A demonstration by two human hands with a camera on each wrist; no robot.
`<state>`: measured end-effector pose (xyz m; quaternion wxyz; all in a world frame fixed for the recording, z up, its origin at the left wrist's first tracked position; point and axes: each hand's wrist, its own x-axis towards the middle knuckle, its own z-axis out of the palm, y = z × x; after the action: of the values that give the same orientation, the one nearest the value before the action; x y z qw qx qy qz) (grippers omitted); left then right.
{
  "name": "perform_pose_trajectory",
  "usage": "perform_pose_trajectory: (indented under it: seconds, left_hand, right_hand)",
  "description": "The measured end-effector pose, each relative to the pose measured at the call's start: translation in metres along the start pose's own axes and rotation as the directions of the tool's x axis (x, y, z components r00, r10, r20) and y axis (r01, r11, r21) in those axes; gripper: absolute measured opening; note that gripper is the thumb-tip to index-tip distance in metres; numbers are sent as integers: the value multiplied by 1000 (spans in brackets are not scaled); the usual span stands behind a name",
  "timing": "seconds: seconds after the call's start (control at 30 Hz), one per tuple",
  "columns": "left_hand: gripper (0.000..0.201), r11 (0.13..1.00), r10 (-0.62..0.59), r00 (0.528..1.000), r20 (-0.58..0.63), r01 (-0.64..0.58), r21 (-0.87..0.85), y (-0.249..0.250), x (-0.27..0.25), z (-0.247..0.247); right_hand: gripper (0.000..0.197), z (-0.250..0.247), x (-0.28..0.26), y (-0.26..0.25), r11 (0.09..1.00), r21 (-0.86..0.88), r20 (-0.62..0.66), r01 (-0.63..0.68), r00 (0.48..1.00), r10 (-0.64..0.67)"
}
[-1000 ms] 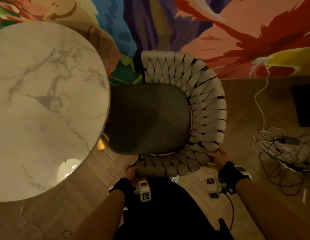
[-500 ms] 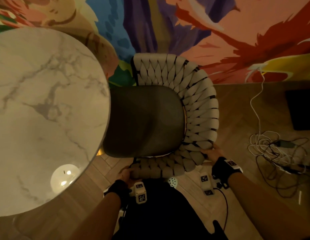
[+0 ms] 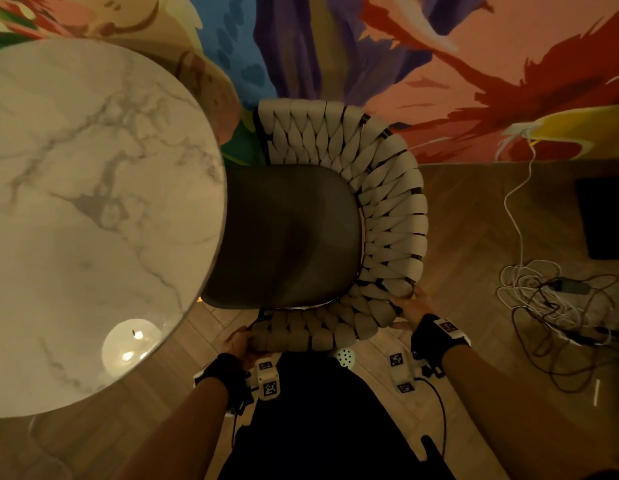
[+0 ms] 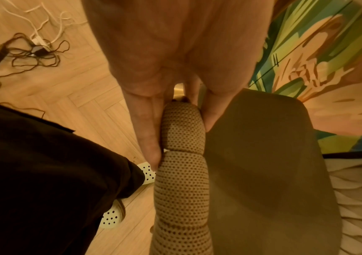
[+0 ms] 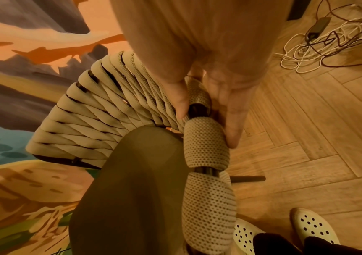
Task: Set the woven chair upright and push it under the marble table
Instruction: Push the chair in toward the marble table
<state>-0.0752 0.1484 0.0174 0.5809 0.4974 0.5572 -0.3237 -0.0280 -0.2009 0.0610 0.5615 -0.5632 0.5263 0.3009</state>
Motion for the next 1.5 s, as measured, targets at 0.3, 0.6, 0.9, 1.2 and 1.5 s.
perform_pose_trajectory:
  seconds: [0.3,0.6,0.9,1.2,1.5]
  left_hand:
    - [52,994,-36,999,-14,35,-106,-5,-13,-4]
    - [54,986,-53,997,-49,44,-162,1,-13,-3]
    - [55,981,-30,997,-72,16,-191,19,-11,-8]
    - [58,983,-17,999,-45,8,-186,16,-7,-11]
    - [50,985,-46,995,-93,30,-167,15,-10,-20]
  right_hand:
    - [61,2,-3,8,997,0,-30,76,997,-76]
    - [54,12,-3,5,994,-27,-110,102,988,-104]
    - [56,22,6,-6,996,-31,-64,78,995,-80]
    - [61,22,14,0,993,-72,-43,92,995,-95]
    - [64,25,10,10,978,-170,-92,121,986,-138]
